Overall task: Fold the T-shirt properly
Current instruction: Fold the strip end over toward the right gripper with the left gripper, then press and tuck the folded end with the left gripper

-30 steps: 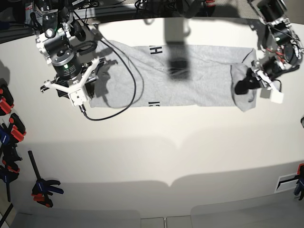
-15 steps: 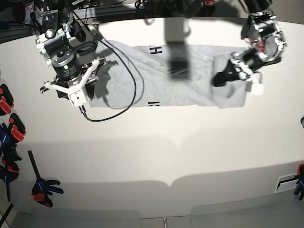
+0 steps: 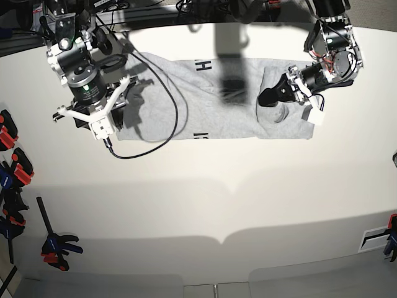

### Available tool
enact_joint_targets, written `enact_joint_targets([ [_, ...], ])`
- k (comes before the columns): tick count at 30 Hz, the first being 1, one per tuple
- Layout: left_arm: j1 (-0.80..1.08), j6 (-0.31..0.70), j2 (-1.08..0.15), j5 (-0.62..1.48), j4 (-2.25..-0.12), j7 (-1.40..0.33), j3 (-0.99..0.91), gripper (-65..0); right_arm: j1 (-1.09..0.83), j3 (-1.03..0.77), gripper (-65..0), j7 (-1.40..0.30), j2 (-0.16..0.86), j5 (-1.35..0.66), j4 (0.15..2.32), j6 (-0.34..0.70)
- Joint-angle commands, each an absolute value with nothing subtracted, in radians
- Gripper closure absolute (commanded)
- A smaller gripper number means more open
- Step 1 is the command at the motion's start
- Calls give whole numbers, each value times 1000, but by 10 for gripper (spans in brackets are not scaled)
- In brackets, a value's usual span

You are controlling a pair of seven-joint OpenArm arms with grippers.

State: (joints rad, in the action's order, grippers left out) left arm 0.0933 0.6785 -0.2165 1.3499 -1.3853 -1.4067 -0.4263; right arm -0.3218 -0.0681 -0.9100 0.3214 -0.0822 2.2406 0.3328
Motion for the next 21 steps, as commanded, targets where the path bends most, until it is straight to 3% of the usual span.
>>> enact_joint_targets([
  [1,82,685,-228,1380,-1404,-1390,-429,0,-316,-73,-211,-888,329,-86,2263,336],
  [9,72,685,-228,1423,-1404,-1390,-429,0,-316,-73,-212,-891,329,-86,2263,336],
  [13,72,685,-228,1484,-1404,-1390,-429,-261,-316,-73,-212,-891,329,-86,2263,336],
  [15,72,685,-228,1484,-1404,-1390,-429,-345,-316,-73,-212,-891,329,-86,2263,336],
  [21,46,685,-229,1484,-1409,-1391,-429,-361,-316,-73,-212,-891,329,-86,2263,336],
])
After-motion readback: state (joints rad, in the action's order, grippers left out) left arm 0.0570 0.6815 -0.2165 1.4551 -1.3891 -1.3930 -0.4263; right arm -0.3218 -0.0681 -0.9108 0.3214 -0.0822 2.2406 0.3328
